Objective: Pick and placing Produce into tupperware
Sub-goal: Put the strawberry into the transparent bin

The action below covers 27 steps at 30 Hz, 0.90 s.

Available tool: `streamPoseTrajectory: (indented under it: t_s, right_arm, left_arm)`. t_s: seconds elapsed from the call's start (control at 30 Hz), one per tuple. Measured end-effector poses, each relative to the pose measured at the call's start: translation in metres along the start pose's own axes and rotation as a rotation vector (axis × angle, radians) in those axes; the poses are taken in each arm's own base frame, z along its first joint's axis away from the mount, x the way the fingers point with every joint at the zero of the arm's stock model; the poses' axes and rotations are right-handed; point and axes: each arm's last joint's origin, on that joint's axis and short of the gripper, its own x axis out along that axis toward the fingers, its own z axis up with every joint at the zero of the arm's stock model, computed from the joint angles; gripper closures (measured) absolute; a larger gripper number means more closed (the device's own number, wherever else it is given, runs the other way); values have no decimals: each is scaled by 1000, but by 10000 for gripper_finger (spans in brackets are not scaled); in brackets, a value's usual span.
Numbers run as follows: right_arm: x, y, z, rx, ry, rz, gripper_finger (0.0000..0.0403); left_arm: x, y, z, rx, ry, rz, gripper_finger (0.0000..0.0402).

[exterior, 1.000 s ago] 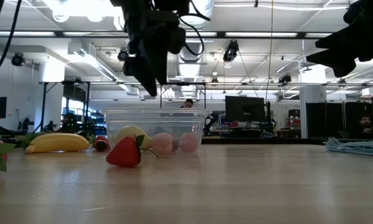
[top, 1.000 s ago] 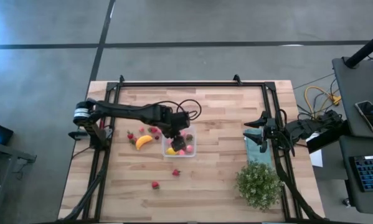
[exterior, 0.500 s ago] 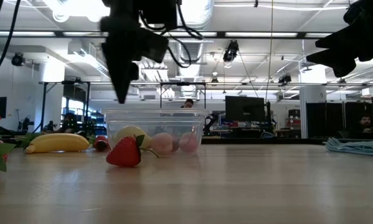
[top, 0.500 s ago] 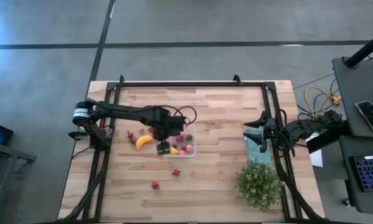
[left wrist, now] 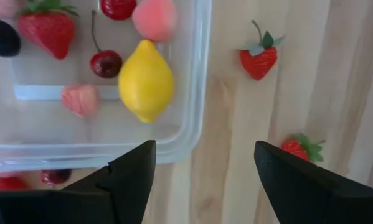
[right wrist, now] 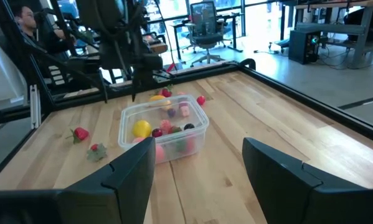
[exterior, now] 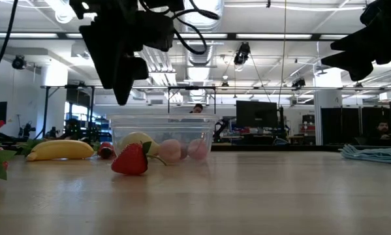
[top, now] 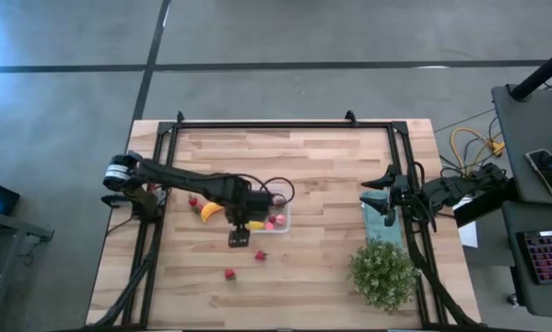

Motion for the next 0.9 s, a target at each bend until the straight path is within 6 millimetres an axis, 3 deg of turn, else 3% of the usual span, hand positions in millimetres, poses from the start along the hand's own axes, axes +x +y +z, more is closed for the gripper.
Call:
streamPoseTrajectory:
  t_s: [0.27, 0.43, 0.73, 0.9]
  right_arm:
    - [0, 0, 0, 0, 0, 0, 170]
    - [0, 0, 0, 0, 0, 0, 170]
    - [0, 0, 0, 0, 0, 0, 170]
    - [0, 0, 0, 0, -1, 0, 170]
  left_arm:
    - [6, -31, -7, 9, 8, 31, 144]
    - [11, -51, -7, -80, -99, 124, 144]
    - [25, -89, 12, -282, -457, -65, 144]
    - [46, -95, 12, -345, -422, -60, 144]
